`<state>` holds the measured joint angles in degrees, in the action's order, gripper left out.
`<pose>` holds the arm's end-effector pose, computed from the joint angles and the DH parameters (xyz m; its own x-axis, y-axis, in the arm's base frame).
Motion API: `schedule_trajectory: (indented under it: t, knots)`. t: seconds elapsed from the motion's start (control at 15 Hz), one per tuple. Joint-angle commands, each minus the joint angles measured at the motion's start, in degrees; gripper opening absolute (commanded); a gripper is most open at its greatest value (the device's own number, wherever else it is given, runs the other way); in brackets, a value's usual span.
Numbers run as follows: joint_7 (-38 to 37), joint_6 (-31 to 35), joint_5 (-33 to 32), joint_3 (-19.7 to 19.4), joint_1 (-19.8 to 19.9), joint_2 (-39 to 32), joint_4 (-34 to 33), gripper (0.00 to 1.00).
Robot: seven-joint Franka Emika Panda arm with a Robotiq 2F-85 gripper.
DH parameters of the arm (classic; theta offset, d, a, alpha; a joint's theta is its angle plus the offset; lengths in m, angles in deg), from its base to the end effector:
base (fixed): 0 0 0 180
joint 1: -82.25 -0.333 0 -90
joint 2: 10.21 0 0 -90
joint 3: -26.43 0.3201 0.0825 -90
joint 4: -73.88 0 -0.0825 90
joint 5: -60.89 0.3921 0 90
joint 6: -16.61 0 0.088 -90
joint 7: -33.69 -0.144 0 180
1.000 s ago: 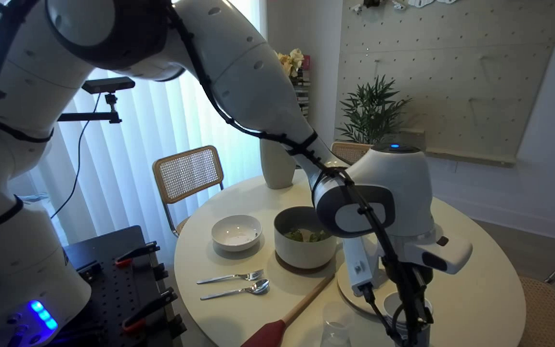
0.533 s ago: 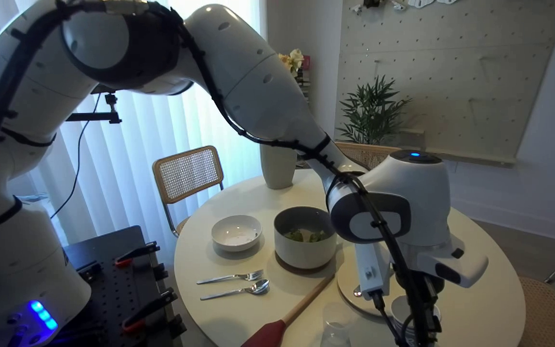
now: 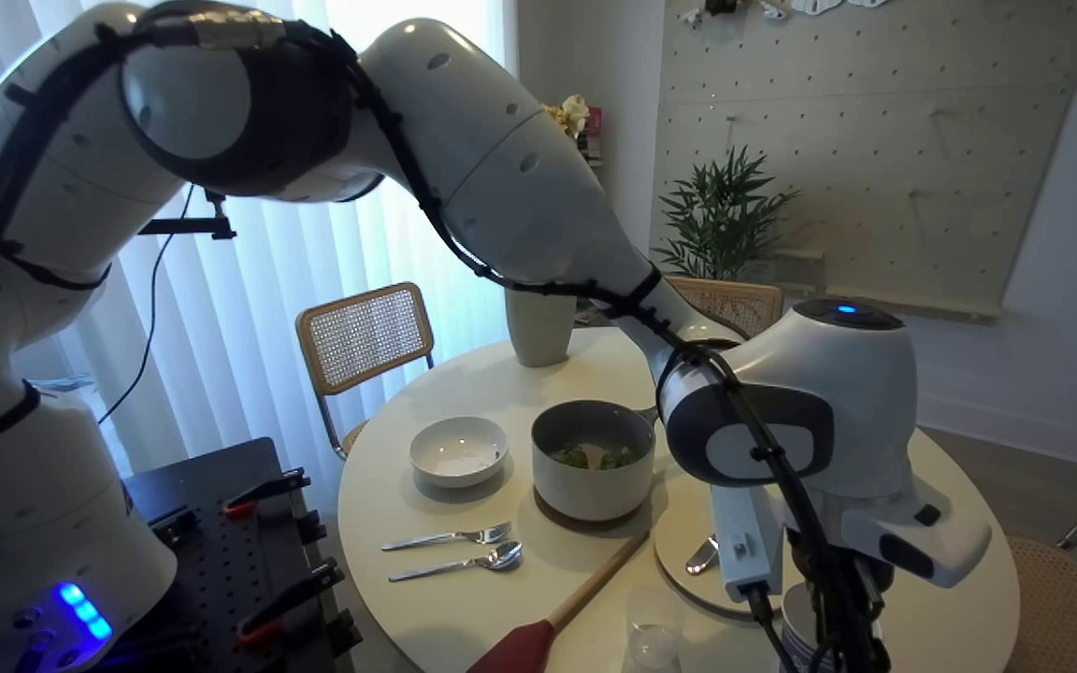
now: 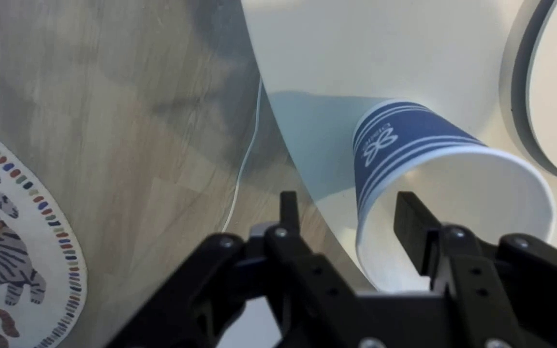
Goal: Move the blue cup to the right, move the silver fork and spoon to the left, move the blue cup to the left
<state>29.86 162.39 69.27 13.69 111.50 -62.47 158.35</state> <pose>0.5716 -0.4789 0.1186 0.6791 -0.7101 0.1861 -0.7293 -0.6815 0.0606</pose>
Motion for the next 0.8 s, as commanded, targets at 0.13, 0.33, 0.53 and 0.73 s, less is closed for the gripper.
schedule_trajectory:
  t: [0.13, 0.33, 0.53, 0.73]
  knots:
    - [1.06, -3.54, 0.43, 0.99, 0.10, -0.31, -5.04, 0.99]
    - [2.11, -3.46, 0.39, 2.27, -0.65, 1.53, -6.02, 1.00]
    - [4.40, -3.79, -0.26, 4.93, -2.11, 6.06, -4.20, 1.00]
    - [9.83, -5.34, -1.66, 8.68, -4.46, 11.61, -1.04, 1.00]
